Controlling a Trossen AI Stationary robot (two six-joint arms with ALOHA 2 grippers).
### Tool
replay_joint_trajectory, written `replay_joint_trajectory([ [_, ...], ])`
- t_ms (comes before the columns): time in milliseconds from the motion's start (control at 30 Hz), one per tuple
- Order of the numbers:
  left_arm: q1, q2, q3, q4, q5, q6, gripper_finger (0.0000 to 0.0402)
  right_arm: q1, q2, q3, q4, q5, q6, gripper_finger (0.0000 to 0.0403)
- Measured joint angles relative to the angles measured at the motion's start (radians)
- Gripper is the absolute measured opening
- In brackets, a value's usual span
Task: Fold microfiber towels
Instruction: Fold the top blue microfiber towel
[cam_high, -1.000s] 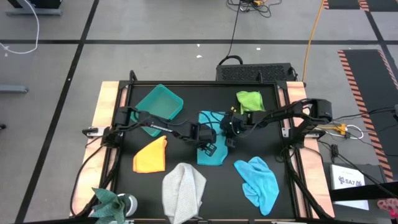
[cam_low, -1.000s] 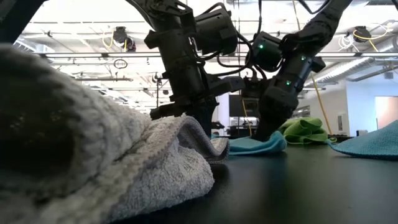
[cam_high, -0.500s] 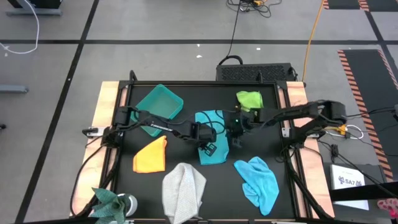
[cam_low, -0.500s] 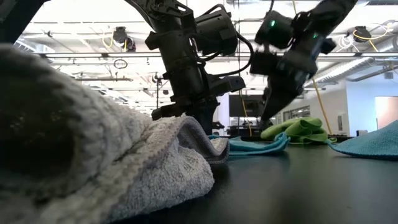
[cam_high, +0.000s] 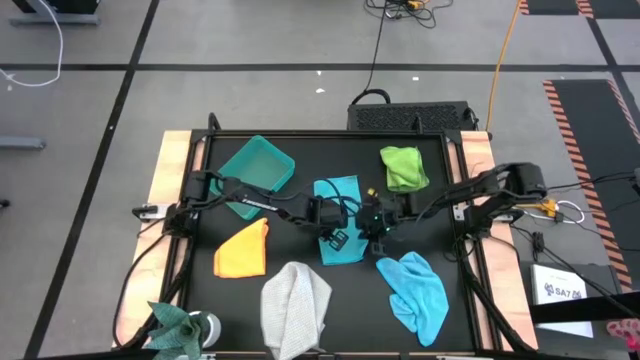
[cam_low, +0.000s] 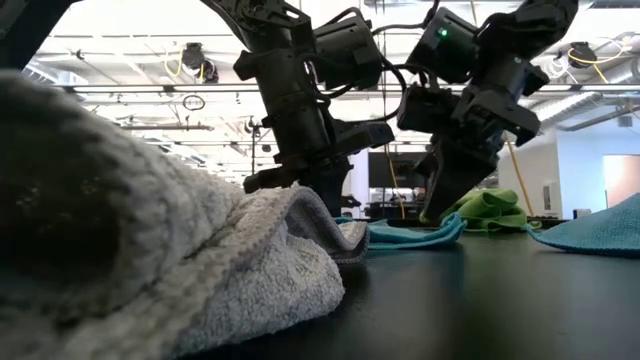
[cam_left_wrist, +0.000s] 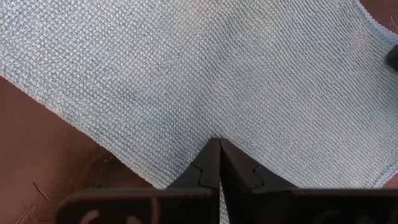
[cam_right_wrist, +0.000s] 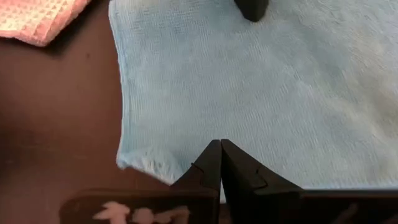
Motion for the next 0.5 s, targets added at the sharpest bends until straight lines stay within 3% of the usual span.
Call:
replay_joint_trajectory([
  [500, 0.000, 0.000, 0.000, -0.002, -0.005, -0.006, 0.0003, 0.108, 0.053, 0.000, -0.022, -0.057, 0.078, 0.0000],
])
